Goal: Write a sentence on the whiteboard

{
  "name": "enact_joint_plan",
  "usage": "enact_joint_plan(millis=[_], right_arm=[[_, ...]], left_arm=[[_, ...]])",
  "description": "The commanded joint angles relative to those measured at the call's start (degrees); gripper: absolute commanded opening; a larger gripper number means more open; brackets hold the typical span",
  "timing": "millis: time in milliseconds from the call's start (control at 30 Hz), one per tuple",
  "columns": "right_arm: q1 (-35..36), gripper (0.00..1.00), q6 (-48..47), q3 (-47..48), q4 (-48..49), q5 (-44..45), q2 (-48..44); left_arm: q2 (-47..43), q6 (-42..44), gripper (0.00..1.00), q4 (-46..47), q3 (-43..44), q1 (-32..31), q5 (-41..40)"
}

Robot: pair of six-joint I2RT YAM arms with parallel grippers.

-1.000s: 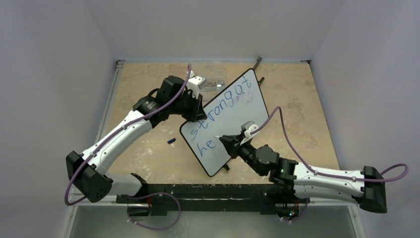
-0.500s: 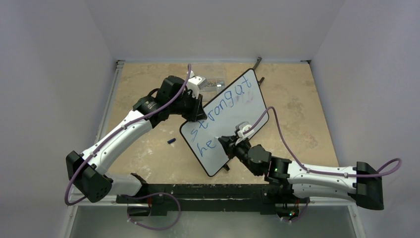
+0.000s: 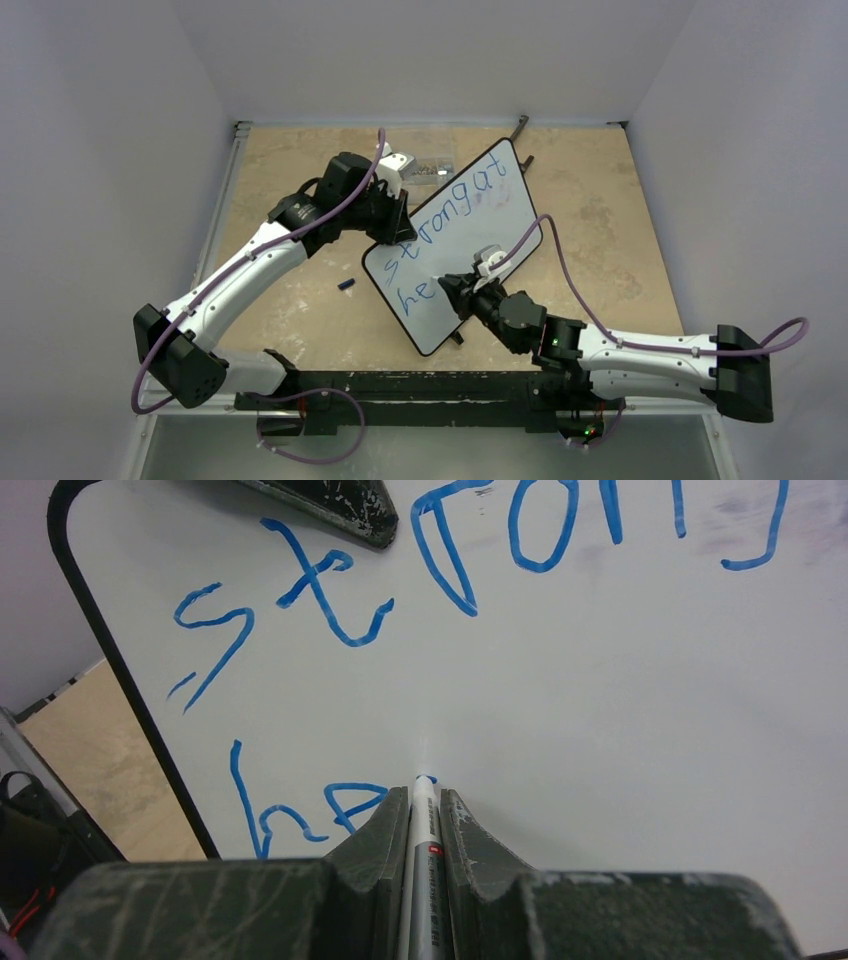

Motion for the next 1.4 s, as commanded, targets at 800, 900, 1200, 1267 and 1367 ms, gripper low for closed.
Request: enact_joint_plan(millis=[800, 900, 1200, 1267, 1367], right_arm=[[-0.21, 0.0, 3.96, -2.91, -3.99, -2.97, -1.13], [-0.2, 0.0, 4.26, -2.51, -4.52, -1.53, -1.15], [-0.2, 0.0, 2.85, 2.17, -6.05, 3.63, -0.32], [-0.22, 0.0, 1.98, 3.36, -5.95, 4.02, 0.02], [-0.2, 0.0, 0.83, 4.54, -4.96, 3.98, 0.87]], left_arm=[[1.54, 9.54, 0.0, -6.56, -1.51, 1.44, -15.38], [1.55, 9.43, 0.0, -6.52, -1.51, 1.41, -15.34], [1.58, 9.45, 0.0, -6.56, -1.51, 1.42, -15.24], [1.53, 9.45, 0.0, -6.52, -1.51, 1.42, -15.18], [1.45, 9.39, 0.0, -6.54, -1.51, 1.47, -15.15]])
